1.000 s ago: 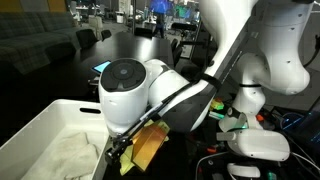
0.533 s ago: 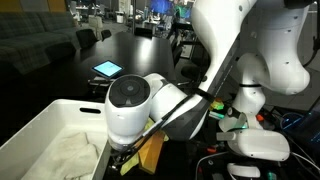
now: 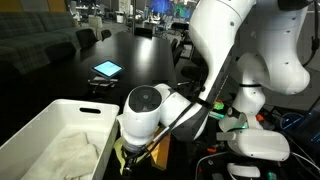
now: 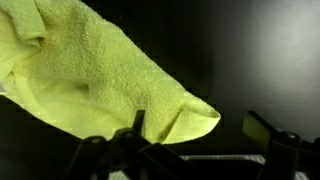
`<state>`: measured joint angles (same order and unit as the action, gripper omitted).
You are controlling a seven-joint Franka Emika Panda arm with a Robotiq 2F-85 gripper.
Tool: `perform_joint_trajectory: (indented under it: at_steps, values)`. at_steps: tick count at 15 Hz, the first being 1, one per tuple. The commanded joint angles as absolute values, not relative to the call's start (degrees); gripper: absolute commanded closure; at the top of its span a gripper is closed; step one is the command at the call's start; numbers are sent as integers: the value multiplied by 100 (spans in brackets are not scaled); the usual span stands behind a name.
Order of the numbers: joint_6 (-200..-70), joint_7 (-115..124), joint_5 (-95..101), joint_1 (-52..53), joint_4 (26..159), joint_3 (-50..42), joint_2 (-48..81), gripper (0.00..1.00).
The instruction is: Pick up the cloths from the table and put them in the box, then pick up the marker and the seal tape put them in the cup
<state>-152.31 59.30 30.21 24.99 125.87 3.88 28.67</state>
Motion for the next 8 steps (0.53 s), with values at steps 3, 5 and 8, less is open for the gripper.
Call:
perform_joint_trajectory:
  at_steps: [3,5,8]
  values:
    - [-15613,5455,2950,2643,12607,117,2997,0]
    - [-15706,5328,2932,2657,12590,59,3055,0]
    - [-15882,5143,2875,2653,12576,-8,3133,0]
